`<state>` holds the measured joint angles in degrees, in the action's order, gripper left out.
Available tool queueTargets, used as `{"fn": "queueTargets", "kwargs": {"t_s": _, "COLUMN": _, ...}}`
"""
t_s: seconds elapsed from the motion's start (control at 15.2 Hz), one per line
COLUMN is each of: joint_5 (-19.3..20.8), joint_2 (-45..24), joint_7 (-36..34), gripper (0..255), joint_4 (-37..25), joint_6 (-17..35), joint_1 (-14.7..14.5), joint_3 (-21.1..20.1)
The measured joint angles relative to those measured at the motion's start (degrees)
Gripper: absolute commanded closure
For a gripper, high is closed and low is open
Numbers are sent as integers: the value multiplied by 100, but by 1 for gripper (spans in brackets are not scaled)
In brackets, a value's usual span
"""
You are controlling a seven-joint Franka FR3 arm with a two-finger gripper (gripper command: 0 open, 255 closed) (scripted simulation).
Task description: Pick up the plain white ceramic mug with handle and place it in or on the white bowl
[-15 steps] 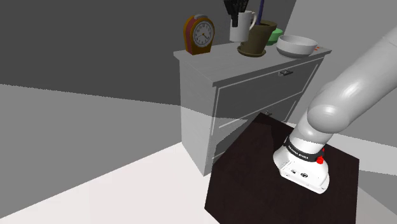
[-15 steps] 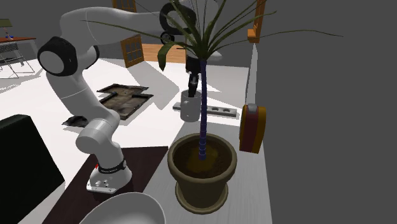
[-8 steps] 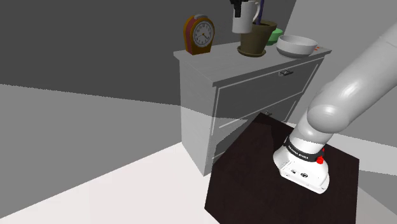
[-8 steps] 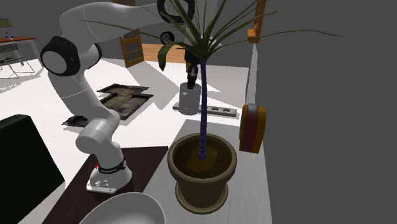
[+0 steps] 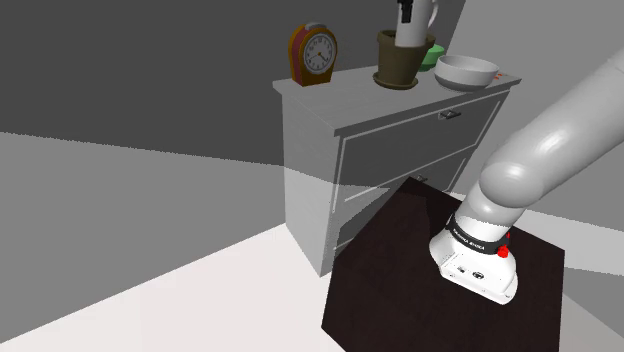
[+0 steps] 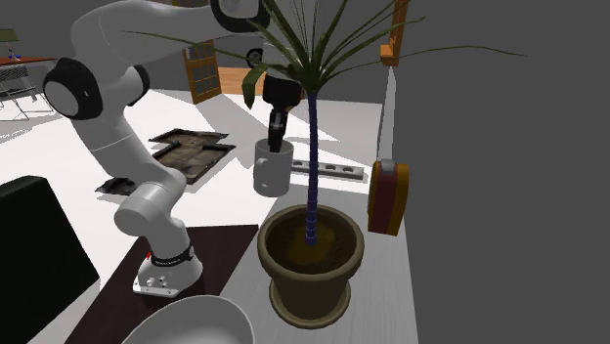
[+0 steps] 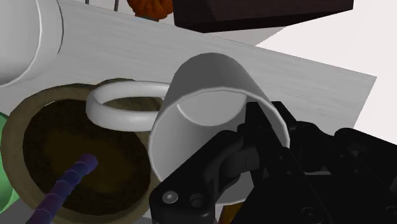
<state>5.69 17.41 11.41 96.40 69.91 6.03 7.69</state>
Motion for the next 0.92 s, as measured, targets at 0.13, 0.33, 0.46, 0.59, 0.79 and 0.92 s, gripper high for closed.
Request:
{"fn": "queueTargets", "kwargs": {"t_s": 0.13, "joint_5": 106, "joint_2": -19, "joint_7": 308, "gripper": 255, "joint_4": -71, "joint_6": -25, "joint_1": 97, "joint_3": 192}}
{"fn": "queueTargets", "kwargs": {"t_s": 0.33, "joint_5": 269, "joint_2": -22, "joint_7": 785, "gripper": 255, "joint_4": -144, "joint_6": -45, "joint_1": 248, "joint_3": 489}}
{"fn": "queueTargets", "kwargs": {"t_s": 0.46, "joint_5": 371, "joint_2": -44, "joint_7": 1104, "gripper": 255, "joint_4": -179, "joint_6": -19, "joint_1": 346, "joint_3": 691}}
{"fn": "queueTargets", "kwargs": {"t_s": 0.59, "joint_5": 453, "joint_2": -126, "joint_7": 1421, "gripper": 255, "joint_4": -274, "joint_6": 9, "joint_1": 439, "joint_3": 894}}
{"fn": "queueTargets", "kwargs": {"t_s": 0.79, "joint_5": 557, "joint_2": -214, "joint_7": 1864, "gripper": 255, "joint_4": -462, "joint_6": -22, "joint_1": 567, "joint_3": 1157}}
{"fn": "queueTargets", "kwargs": {"t_s": 0.92, "joint_5": 615, "joint_2": -336, "joint_7": 2223, "gripper": 255, "joint_4": -601, "joint_6": 25, "joint_1": 675, "joint_3": 1391}}
